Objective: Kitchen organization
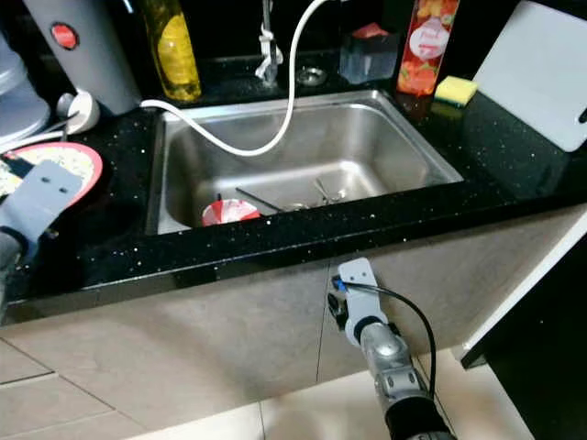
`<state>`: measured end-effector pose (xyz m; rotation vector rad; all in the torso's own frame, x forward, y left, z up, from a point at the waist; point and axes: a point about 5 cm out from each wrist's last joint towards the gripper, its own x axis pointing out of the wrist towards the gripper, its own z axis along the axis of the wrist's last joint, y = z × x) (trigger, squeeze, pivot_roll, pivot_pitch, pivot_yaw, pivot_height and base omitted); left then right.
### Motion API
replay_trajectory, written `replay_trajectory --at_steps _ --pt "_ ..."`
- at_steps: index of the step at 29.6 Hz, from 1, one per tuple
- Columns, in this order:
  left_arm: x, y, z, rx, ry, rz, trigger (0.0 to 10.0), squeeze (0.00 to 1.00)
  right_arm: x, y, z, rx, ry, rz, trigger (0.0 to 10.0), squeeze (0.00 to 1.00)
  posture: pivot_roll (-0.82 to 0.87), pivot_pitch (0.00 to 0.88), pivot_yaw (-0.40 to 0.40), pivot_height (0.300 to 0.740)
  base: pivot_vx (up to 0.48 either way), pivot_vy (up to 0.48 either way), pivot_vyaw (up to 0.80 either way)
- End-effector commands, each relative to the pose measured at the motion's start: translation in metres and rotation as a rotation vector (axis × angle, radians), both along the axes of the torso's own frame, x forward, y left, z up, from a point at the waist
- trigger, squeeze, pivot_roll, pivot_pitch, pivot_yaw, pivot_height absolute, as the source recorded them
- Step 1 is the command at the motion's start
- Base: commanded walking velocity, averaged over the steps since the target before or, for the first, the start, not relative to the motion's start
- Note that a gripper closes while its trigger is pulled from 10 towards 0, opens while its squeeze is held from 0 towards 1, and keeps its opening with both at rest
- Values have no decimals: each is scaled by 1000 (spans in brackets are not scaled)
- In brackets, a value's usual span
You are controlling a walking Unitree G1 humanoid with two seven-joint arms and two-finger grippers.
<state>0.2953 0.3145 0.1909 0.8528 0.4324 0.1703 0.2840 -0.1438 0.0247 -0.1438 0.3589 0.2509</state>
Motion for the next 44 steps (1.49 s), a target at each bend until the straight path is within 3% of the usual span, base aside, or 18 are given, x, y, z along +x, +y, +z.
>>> replay_trajectory --at_steps 1,2,3,4,5,6,15,23,24,25,26,27,30,34,38,40,42,44 --pt "-2 -2 -33 7 140 -4 8314 0 -3 -4 -2 8 7 -18 10000 0 79 0 22 740 0 0 0" --pt "-2 -4 -39 23 162 -16 7373 0 -3 -6 -2 6 6 -26 10000 0 79 0 22 740 0 0 0" --pt "-2 -4 -39 23 162 -16 7373 0 -3 -6 -2 6 6 -26 10000 0 79 0 22 740 0 0 0" --pt "-2 -5 -46 48 186 -29 3961 0 -4 -8 -2 5 6 -36 10000 0 63 0 26 740 0 0 0" --pt "-1 -6 -51 74 205 -41 1255 0 -4 -10 -2 6 5 -42 10000 0 61 0 27 740 0 0 0" --pt "-2 -7 -54 94 219 -48 0 0 -4 -11 -2 6 4 -44 10000 0 61 0 27 740 0 0 0" --pt "-5 -3 -68 220 263 -56 0 0 -5 -8 -3 10 6 -38 10000 0 67 0 29 740 0 0 0" --pt "1 -2 -63 297 166 -57 0 0 -2 -6 -2 11 5 -28 10000 0 76 0 23 740 0 0 0" --pt "5 -5 -57 316 132 -76 4039 0 -1 -7 -2 9 5 -28 10000 0 74 0 23 740 0 0 0" --pt "7 -7 -54 328 111 -88 4039 0 -1 -7 -2 8 6 -29 10000 0 74 0 23 740 0 0 0" --pt "10 -14 -47 332 71 -125 10000 0 -1 -9 -2 8 6 -36 10000 0 73 0 21 740 0 0 0" --pt "10 -14 -47 332 71 -125 10000 0 -1 -9 -2 8 6 -36 10000 0 73 0 21 740 0 0 0" --pt "25 -35 -9 367 -58 -214 10000 0 1 -10 0 10 1 -44 10000 0 65 0 26 740 0 0 0" --pt "29 -44 2 381 -84 -260 10000 0 1 -11 1 10 -1 -53 10000 0 63 0 27 740 0 0 0" --pt "40 -72 15 395 -130 -397 10000 0 2 -13 1 12 -1 -61 10000 0 60 0 26 740 0 0 0" --pt "42 -77 17 397 -139 -422 10000 0 2 -13 1 12 -1 -61 10000 0 60 0 26 740 0 0 0" --pt "49 -97 19 390 -126 -531 10000 0 3 -14 2 11 -3 -65 10000 0 54 0 31 740 0 0 0" --pt "50 -103 20 390 -113 -571 10000 0 3 -14 2 11 -5 -67 10000 0 54 0 31 740 0 0 0"
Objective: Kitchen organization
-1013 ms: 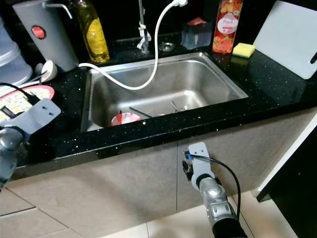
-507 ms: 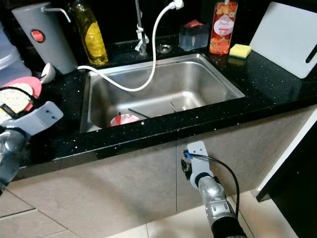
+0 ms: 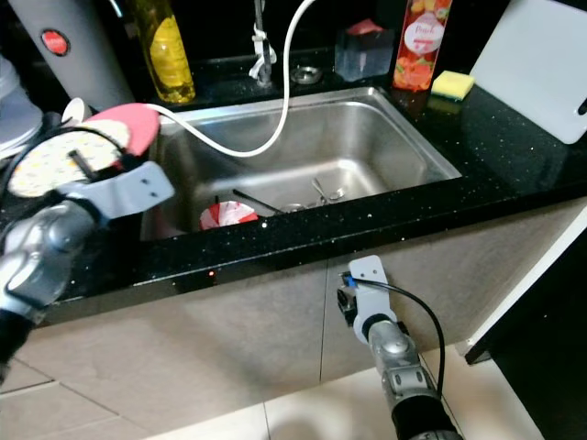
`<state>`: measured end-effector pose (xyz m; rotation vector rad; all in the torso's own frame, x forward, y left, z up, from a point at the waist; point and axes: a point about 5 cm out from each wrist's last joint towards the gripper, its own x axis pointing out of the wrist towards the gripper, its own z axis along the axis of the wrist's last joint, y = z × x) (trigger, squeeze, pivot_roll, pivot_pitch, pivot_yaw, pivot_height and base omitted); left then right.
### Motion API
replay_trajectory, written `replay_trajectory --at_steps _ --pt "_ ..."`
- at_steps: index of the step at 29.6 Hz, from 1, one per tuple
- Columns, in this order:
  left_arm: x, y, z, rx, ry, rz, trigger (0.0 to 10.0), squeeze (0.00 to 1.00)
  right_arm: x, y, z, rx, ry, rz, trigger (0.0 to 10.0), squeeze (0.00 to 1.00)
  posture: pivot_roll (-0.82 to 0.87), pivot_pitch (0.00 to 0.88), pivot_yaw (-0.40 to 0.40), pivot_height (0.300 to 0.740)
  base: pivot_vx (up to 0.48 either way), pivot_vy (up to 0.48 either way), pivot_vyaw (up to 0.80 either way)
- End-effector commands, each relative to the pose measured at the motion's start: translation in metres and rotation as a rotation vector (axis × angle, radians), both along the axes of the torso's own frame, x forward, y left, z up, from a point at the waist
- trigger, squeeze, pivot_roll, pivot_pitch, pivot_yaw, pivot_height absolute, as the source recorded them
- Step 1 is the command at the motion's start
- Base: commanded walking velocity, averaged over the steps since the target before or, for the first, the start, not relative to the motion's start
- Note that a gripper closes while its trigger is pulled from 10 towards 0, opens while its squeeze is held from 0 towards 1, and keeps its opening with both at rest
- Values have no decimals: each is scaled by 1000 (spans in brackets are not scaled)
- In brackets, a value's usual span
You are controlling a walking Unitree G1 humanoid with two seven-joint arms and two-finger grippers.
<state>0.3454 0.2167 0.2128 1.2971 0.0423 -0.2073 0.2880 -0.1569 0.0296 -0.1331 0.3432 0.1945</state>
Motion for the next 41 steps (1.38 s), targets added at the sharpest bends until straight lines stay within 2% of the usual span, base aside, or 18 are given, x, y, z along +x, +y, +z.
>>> replay_trajectory --at_steps 1,4,10,11,12,15,17,18,19,22,24,25,27,28,29,31,37,41 --pt "2 -14 -2 31 32 -73 10000 0 0 -2 -2 10 13 -16 10000 0 54 0 31 740 0 0 0" --pt "9 -36 -5 97 79 -181 10000 0 1 -5 -2 12 14 -29 10000 0 48 0 38 740 0 0 0" --pt "17 -73 0 112 74 -311 10000 0 -1 -6 -3 16 14 -41 10000 0 32 0 49 740 0 0 0" --pt "20 -101 3 121 59 -406 10000 0 -4 -6 -4 18 16 -48 10000 0 21 0 56 740 0 0 0" --pt "20 -112 5 117 51 -443 10000 0 -5 -6 -5 18 17 -49 10000 0 19 0 57 740 0 0 0" --pt "19 -120 6 108 40 -471 10000 0 -6 -6 -5 19 17 -51 10000 0 17 0 59 740 0 0 0" --pt "22 -133 17 -35 -23 -477 10000 0 -6 -6 -6 19 18 -55 10000 0 14 0 62 740 0 0 0" --pt "22 -133 17 -35 -23 -477 10000 0 -6 -6 -6 19 18 -55 10000 0 14 0 62 740 0 0 0" --pt "24 -135 23 -116 -48 -463 10000 0 -7 -7 -6 19 18 -56 10000 0 13 0 64 740 0 0 0" --pt "33 -130 44 -493 -104 -360 10000 0 -7 -7 -6 20 18 -58 10000 0 13 0 58 740 0 0 0" --pt "35 -124 50 -697 -94 -309 10000 0 -7 -6 -6 19 18 -52 10000 0 17 0 55 740 0 0 0" --pt "35 -124 50 -697 -94 -309 10000 0 -7 -6 -6 19 18 -52 10000 0 17 0 55 740 0 0 0" --pt "36 -119 52 -865 -79 -281 10000 0 -6 -5 -6 18 19 -49 10000 0 23 1 52 740 0 0 0" --pt "36 -119 52 -865 -79 -281 10000 0 -6 -5 -6 18 19 -49 10000 0 23 1 52 740 0 0 0" --pt "33 -117 53 -1025 -48 -278 10000 0 -6 -5 -6 17 20 -46 10000 0 31 1 47 740 0 0 0" --pt "30 -115 51 -1147 -13 -273 10000 0 -5 -4 -5 18 19 -42 10000 0 34 1 45 740 0 0 0" --pt "20 -115 39 -1306 57 -242 10000 0 -3 -1 -4 19 20 -29 10000 0 39 3 37 740 0 0 0" --pt "18 -112 38 -1311 49 -216 10000 0 -3 -1 -4 18 20 -26 10000 0 40 3 35 740 0 0 0"
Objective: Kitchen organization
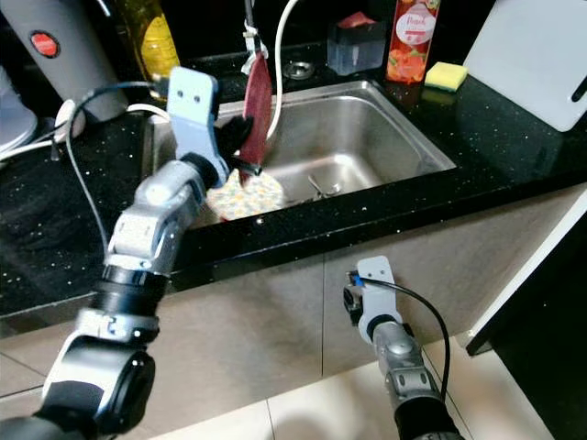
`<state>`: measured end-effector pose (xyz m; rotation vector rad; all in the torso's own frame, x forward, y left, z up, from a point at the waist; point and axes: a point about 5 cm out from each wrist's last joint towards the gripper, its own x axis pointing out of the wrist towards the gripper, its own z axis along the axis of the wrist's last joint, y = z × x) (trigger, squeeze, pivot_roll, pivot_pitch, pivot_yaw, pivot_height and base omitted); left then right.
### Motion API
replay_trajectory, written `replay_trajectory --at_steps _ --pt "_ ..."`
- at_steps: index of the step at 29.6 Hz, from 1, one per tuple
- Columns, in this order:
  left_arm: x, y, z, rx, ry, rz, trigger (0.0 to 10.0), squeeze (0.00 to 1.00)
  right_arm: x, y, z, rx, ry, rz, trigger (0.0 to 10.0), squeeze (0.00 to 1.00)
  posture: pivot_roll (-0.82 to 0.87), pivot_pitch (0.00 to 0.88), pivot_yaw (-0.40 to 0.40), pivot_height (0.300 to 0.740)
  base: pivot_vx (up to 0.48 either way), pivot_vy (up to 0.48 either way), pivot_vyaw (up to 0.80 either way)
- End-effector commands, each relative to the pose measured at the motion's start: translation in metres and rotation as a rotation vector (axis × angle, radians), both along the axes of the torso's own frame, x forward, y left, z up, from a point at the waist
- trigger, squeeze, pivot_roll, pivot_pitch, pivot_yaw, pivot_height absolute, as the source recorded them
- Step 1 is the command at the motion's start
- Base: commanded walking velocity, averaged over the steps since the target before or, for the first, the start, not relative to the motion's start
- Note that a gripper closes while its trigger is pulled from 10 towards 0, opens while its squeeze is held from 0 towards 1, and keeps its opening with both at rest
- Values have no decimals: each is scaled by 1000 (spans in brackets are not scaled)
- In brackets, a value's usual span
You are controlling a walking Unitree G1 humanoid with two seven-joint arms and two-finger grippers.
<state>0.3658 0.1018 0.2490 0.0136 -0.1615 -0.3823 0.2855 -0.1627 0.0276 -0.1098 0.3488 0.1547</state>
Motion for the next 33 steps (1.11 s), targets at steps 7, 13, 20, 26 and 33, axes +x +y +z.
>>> replay_trajectory --at_steps 7,13,20,26,33 --pt "-7 22 1 -4 -9 83 10000 0 3 -8 3 -1 -1 -22 10000 0 36 0 34 740 0 0 0" --pt "-16 41 14 -63 -41 61 10000 0 -16 -66 -12 1 107 -211 10000 0 26 0 20 740 0 0 0" --pt "-18 42 14 -48 -40 85 10000 0 -61 -111 -48 65 341 -514 10000 0 15 0 11 740 0 0 0" --pt "-20 41 13 -35 -34 76 10000 0 -97 -181 -44 41 377 -1061 10000 0 8 1 13 740 0 0 0" --pt "-24 45 15 325 -156 83 10000 0 -30 -242 93 -28 -225 -1010 10000 0 -25 3 26 740 0 0 0"
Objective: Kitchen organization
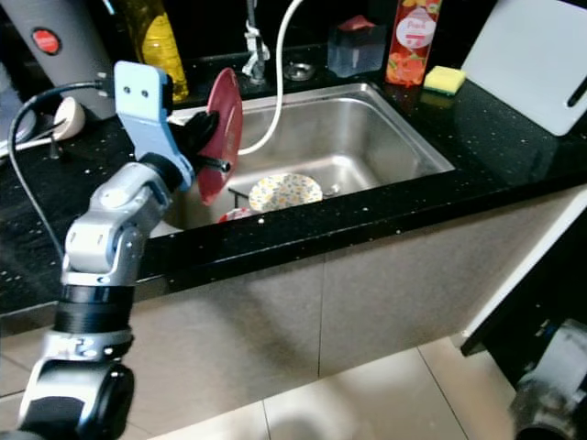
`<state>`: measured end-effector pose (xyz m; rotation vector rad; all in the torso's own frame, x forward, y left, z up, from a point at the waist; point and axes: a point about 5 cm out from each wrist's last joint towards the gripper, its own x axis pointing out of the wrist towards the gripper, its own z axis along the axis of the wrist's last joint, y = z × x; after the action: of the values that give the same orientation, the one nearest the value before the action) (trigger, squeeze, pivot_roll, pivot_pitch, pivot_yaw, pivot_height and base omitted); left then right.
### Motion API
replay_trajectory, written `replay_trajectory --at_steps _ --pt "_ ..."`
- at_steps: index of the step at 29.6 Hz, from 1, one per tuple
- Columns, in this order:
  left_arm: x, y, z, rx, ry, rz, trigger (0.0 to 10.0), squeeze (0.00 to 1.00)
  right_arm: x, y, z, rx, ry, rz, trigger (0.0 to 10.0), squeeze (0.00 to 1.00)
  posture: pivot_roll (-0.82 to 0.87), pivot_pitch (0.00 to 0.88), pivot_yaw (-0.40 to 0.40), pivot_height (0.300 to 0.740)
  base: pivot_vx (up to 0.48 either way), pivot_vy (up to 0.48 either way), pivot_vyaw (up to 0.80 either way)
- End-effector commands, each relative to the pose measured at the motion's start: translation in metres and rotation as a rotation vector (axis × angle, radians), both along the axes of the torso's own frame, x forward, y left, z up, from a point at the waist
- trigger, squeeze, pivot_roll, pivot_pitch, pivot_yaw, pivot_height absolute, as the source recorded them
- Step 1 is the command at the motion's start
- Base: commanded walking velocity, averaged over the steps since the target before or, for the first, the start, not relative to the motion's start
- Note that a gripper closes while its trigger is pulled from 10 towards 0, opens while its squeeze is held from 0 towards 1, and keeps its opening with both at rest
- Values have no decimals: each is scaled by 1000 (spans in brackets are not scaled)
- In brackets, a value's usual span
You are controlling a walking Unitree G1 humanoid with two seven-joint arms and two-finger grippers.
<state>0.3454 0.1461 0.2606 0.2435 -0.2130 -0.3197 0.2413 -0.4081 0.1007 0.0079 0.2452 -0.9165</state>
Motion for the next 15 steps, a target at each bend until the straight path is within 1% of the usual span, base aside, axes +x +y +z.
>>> replay_trajectory --at_steps 1,2,3,4,5,7,8,9,10,11,12,13,14,15 --pt "-4 1 3 118 -58 5 10000 0 15 4 20 -14 -95 60 10000 0 -25 3 26 740 0 0 0" --pt "-4 -1 3 179 -80 8 10000 0 24 4 37 -34 -153 95 10000 0 -25 3 26 740 0 0 0" --pt "-4 -1 3 179 -80 8 10000 0 24 4 37 -34 -153 95 10000 0 -25 3 26 740 0 0 0" --pt "-5 -3 2 265 -112 19 10000 0 35 5 60 -55 -233 133 10000 0 -24 3 25 740 0 0 0" --pt "-6 -7 1 345 -155 22 10000 0 48 10 85 -67 -321 179 10000 0 -22 1 25 740 0 0 0" --pt "-10 -15 0 486 -245 29 10000 0 69 29 127 -66 -465 298 10000 0 -21 0 23 740 0 0 0" --pt "-13 -22 0 555 -316 18 10000 0 84 52 148 -14 -546 441 10000 0 -19 0 22 740 0 0 0" --pt "-13 -22 0 555 -316 18 10000 0 84 52 148 -14 -546 441 10000 0 -19 0 22 740 0 0 0" --pt "-15 -25 1 583 -350 16 10000 0 92 67 155 21 -567 530 10000 0 -18 0 17 740 0 0 0" --pt "-18 -28 2 627 -408 17 10000 0 102 94 162 78 -589 679 10000 0 -16 0 13 740 0 0 0" --pt "-19 -30 3 651 -442 19 10000 0 106 109 163 114 -588 757 10000 0 -13 0 11 740 0 0 0" --pt "-19 -30 3 651 -442 19 10000 0 106 109 163 114 -588 757 10000 0 -13 0 11 740 0 0 0" --pt "-20 -31 3 669 -465 20 10000 0 108 118 164 137 -586 805 10000 0 -13 0 11 740 0 0 0" --pt "-22 -34 4 692 -508 17 10000 0 112 141 162 199 -584 902 10000 0 -4 0 9 740 0 0 0"
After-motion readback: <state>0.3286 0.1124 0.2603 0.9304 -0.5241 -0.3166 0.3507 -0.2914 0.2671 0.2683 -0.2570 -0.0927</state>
